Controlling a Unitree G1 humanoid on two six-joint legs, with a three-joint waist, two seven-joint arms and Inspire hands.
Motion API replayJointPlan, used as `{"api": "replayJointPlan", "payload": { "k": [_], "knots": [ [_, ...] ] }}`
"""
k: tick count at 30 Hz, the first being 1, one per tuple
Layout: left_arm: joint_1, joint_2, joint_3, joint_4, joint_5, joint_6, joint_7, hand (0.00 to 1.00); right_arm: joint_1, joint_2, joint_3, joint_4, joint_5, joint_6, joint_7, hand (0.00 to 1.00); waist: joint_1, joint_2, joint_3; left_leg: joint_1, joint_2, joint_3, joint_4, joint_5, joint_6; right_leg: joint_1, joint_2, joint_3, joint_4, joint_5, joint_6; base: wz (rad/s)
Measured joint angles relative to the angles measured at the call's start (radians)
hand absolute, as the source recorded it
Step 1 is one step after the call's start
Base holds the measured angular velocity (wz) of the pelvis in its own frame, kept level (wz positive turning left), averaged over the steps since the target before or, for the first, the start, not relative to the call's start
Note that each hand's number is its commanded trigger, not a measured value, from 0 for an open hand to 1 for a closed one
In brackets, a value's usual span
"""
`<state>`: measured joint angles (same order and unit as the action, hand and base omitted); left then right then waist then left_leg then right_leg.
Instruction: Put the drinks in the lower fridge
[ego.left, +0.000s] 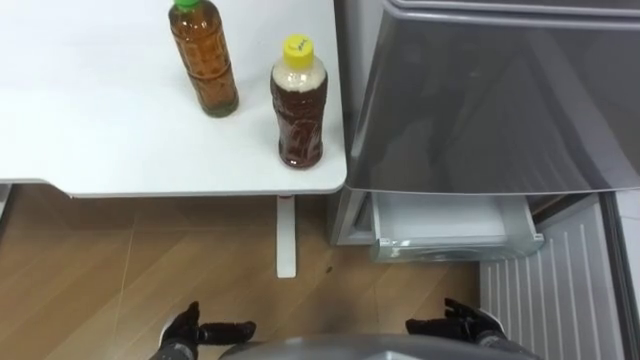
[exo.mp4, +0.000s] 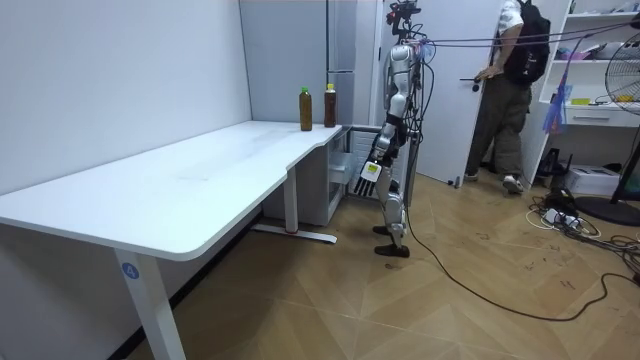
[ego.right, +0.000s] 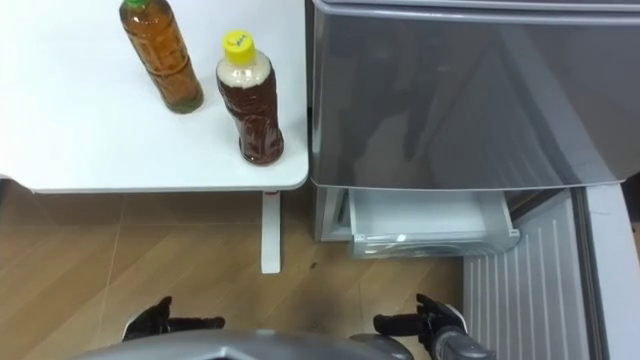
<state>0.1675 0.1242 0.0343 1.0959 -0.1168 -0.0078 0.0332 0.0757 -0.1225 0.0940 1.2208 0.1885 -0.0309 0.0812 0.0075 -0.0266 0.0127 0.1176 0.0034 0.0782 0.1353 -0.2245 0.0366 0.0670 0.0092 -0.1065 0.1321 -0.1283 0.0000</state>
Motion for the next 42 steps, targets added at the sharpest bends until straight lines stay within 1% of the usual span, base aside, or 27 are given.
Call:
{"api": "replayJointPlan", "payload": {
  "k": [3, 6, 9, 10, 12, 16, 18, 19, 20, 21, 22, 23, 24, 28, 29, 31, 32, 33, 36, 38, 39, 41, 42],
  "knots": [
    [0.006, 0.002, 0.041, 0.000, -0.001, 0.001, 0.022, 0.00, 0.006, -0.001, -0.024, 0.000, -0.003, -0.001, 0.007, 0.00, 0.000, 0.005, -0.0007, 0.000, 0.000, 0.000, 0.001, -0.003, 0.000, 0.000, 0.001, 0.004, -0.001, 0.000, 0.000, -0.04],
    [0.006, 0.002, 0.050, 0.007, -0.017, 0.003, 0.043, 0.00, 0.005, -0.001, -0.035, 0.006, 0.000, 0.000, 0.010, 0.00, 0.000, 0.009, -0.0022, -0.001, 0.000, -0.002, 0.007, -0.003, 0.000, 0.001, 0.001, -0.003, 0.000, 0.000, 0.000, 0.01],
    [0.008, 0.000, 0.064, 0.008, -0.111, 0.008, 0.092, 0.00, 0.002, -0.002, -0.040, 0.024, 0.007, 0.001, 0.007, 0.00, -0.001, 0.016, -0.0066, 0.000, 0.000, -0.009, 0.010, -0.003, 0.000, 0.006, 0.000, -0.009, 0.003, 0.000, 0.000, 0.06],
    [0.010, 0.000, 0.066, 0.008, -0.124, 0.008, 0.101, 0.00, 0.002, -0.002, -0.040, 0.024, 0.007, 0.002, 0.005, 0.00, 0.000, 0.016, -0.0070, 0.000, 0.000, -0.009, 0.011, -0.003, 0.000, 0.007, -0.001, -0.010, 0.003, 0.000, 0.000, 0.04],
    [0.015, -0.002, 0.089, 0.007, -0.172, 0.008, 0.143, 0.00, 0.004, -0.002, -0.042, 0.024, 0.007, 0.004, -0.003, 0.00, 0.000, 0.019, -0.0067, 0.002, 0.000, -0.009, 0.011, -0.004, 0.000, 0.013, -0.001, -0.010, 0.002, 0.000, 0.000, 0.04],
    [0.017, -0.002, 0.127, 0.004, -0.234, 0.007, 0.223, 0.00, 0.004, -0.002, -0.050, 0.024, 0.003, 0.008, -0.006, 0.00, 0.001, 0.023, -0.0066, 0.015, 0.000, -0.011, 0.011, -0.005, 0.000, 0.025, -0.001, -0.016, 0.002, 0.000, -0.001, 0.00],
    [0.020, -0.004, 0.162, -0.014, -0.247, 0.007, 0.269, 0.00, 0.005, -0.002, -0.060, 0.024, 0.002, 0.008, -0.005, 0.00, 0.001, 0.024, -0.0064, 0.017, 0.000, -0.012, 0.013, -0.005, 0.000, 0.028, -0.002, -0.016, 0.002, 0.000, -0.001, 0.00],
    [0.022, -0.003, 0.184, -0.032, -0.267, 0.002, 0.306, 0.00, 0.006, -0.002, -0.067, 0.024, 0.002, 0.008, -0.005, 0.00, 0.001, 0.024, -0.0067, 0.017, 0.000, -0.012, 0.015, -0.005, 0.000, 0.029, -0.002, -0.016, 0.002, 0.000, -0.001, 0.00],
    [0.030, -0.003, 0.199, -0.078, -0.308, 0.002, 0.347, 0.00, 0.004, -0.003, -0.069, 0.022, 0.003, 0.008, -0.007, 0.00, 0.001, 0.026, -0.0070, 0.016, -0.001, -0.012, 0.017, -0.005, 0.000, 0.029, -0.003, -0.017, 0.003, 0.000, -0.001, 0.00],
    [0.034, -0.001, 0.202, -0.127, -0.361, -0.004, 0.386, 0.00, 0.003, -0.004, -0.069, 0.022, 0.004, 0.008, -0.012, 0.00, 0.003, 0.026, -0.0070, 0.016, -0.002, -0.013, 0.018, -0.005, 0.000, 0.029, -0.004, -0.018, 0.003, 0.000, -0.001, 0.00],
    [0.033, 0.000, 0.203, -0.148, -0.387, -0.012, 0.403, 0.00, 0.003, -0.005, -0.069, 0.023, 0.004, 0.008, -0.016, 0.00, 0.006, 0.027, -0.0073, 0.016, -0.002, -0.013, 0.018, -0.005, 0.000, 0.029, -0.004, -0.017, 0.003, 0.000, -0.001, 0.00],
    [0.030, 0.001, 0.208, -0.175, -0.422, -0.038, 0.432, 0.00, 0.004, -0.006, -0.069, 0.022, 0.003, 0.008, -0.017, 0.00, 0.013, 0.029, -0.0092, 0.017, -0.002, -0.012, 0.018, -0.005, 0.001, 0.029, -0.004, -0.017, 0.003, 0.000, -0.001, -0.04],
    [0.025, 0.001, 0.217, -0.196, -0.441, -0.061, 0.455, 0.00, 0.008, -0.006, -0.069, 0.022, 0.003, 0.006, -0.019, 0.00, 0.021, 0.029, -0.0110, 0.018, -0.002, -0.010, 0.017, -0.005, 0.001, 0.029, -0.004, -0.016, 0.003, 0.000, -0.001, -0.04],
    [0.021, 0.004, 0.239, -0.247, -0.472, -0.111, 0.516, 0.00, 0.042, -0.006, -0.073, -0.028, -0.008, -0.002, -0.026, 0.00, 0.030, 0.029, -0.0130, 0.018, -0.002, -0.011, 0.017, -0.005, 0.001, 0.028, -0.004, -0.015, 0.003, 0.000, -0.001, -0.01],
    [0.023, 0.006, 0.242, -0.256, -0.468, -0.124, 0.537, 0.00, 0.044, -0.006, -0.079, -0.033, -0.025, -0.003, -0.026, 0.00, 0.032, 0.029, -0.0134, 0.018, -0.002, -0.011, 0.017, -0.005, 0.001, 0.028, -0.004, -0.015, 0.003, 0.000, -0.001, 0.00],
    [0.041, 0.002, 0.263, -0.321, -0.458, -0.126, 0.576, 0.00, 0.044, -0.004, -0.081, -0.040, -0.051, -0.003, -0.026, 0.00, 0.030, 0.026, -0.0148, 0.019, -0.001, -0.012, 0.017, -0.005, 0.001, 0.027, -0.002, -0.014, 0.003, 0.000, -0.001, 0.02],
    [0.057, 0.002, 0.264, -0.385, -0.458, -0.131, 0.604, 0.00, 0.044, -0.004, -0.081, -0.044, -0.063, -0.004, -0.026, 0.00, 0.029, 0.023, -0.0144, 0.018, -0.001, -0.017, 0.017, -0.005, 0.001, 0.028, -0.002, -0.019, 0.004, 0.000, -0.001, 0.10],
    [0.058, 0.002, 0.263, -0.430, -0.455, -0.150, 0.633, 0.00, 0.042, -0.004, -0.081, -0.044, -0.078, -0.004, -0.029, 0.00, 0.029, 0.022, -0.0147, 0.018, -0.001, -0.024, 0.017, -0.005, 0.001, 0.028, -0.002, -0.020, 0.004, 0.000, -0.001, 0.11],
    [0.049, 0.003, 0.261, -0.483, -0.408, -0.180, 0.682, 0.00, 0.038, -0.003, -0.081, -0.044, -0.107, -0.011, -0.035, 0.00, 0.027, 0.021, -0.0147, 0.019, -0.002, -0.029, 0.019, -0.005, 0.001, 0.031, -0.004, -0.028, 0.004, 0.000, -0.001, 0.06],
    [0.045, 0.002, 0.256, -0.587, -0.359, -0.190, 0.729, 0.00, 0.045, -0.003, -0.079, -0.046, -0.107, -0.020, -0.037, 0.00, 0.029, 0.016, -0.0145, 0.015, -0.002, -0.038, 0.019, -0.005, 0.000, 0.031, -0.004, -0.033, 0.004, 0.000, -0.001, 0.06],
    [0.045, 0.002, 0.251, -0.616, -0.346, -0.193, 0.740, 0.00, 0.044, -0.004, -0.078, -0.047, -0.107, -0.021, -0.039, 0.00, 0.030, 0.016, -0.0143, 0.014, -0.002, -0.038, 0.018, -0.005, 0.000, 0.030, -0.004, -0.033, 0.003, 0.000, -0.001, 0.00],
    [0.044, 0.003, 0.227, -0.713, -0.313, -0.219, 0.766, 0.00, 0.044, -0.006, -0.077, -0.049, -0.105, -0.023, -0.046, 0.00, 0.030, 0.018, -0.0145, 0.014, -0.004, -0.041, 0.016, -0.005, 0.001, 0.030, -0.004, -0.033, 0.002, 0.000, -0.001, 0.00],
    [0.041, 0.003, 0.222, -0.764, -0.286, -0.222, 0.772, 0.00, 0.045, -0.006, -0.074, -0.048, -0.096, -0.024, -0.046, 0.00, 0.028, 0.017, -0.0142, 0.013, -0.005, -0.047, 0.016, -0.005, 0.001, 0.031, -0.004, -0.033, 0.002, 0.000, -0.001, 0.00]
  ]
}}
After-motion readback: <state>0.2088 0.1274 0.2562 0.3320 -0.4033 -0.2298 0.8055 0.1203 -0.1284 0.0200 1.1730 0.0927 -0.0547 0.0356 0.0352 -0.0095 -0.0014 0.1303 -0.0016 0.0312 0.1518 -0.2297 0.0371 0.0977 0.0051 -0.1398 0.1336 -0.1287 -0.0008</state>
